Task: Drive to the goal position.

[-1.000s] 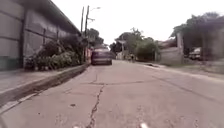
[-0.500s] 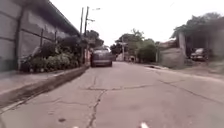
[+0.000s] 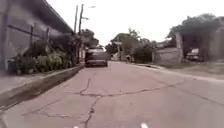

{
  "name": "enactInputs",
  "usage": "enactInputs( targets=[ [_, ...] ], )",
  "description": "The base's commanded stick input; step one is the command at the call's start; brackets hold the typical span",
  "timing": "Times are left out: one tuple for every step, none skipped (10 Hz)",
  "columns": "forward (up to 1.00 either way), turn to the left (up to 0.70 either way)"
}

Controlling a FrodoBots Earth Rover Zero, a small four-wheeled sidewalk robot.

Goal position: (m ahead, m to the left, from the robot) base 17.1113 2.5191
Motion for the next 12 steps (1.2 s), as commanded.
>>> enactInputs(
  targets=[
    [0.7, 0.0],
    [0.7, 0.0],
    [0.7, 0.0],
    [0.7, 0.0],
    [0.7, 0.0],
    [0.7, 0.0],
    [0.7, 0.0],
    [0.7, 0.0],
    [0.7, 0.0],
    [0.7, 0.0],
    [0.7, 0.0],
    [0.7, 0.0]
  ],
)
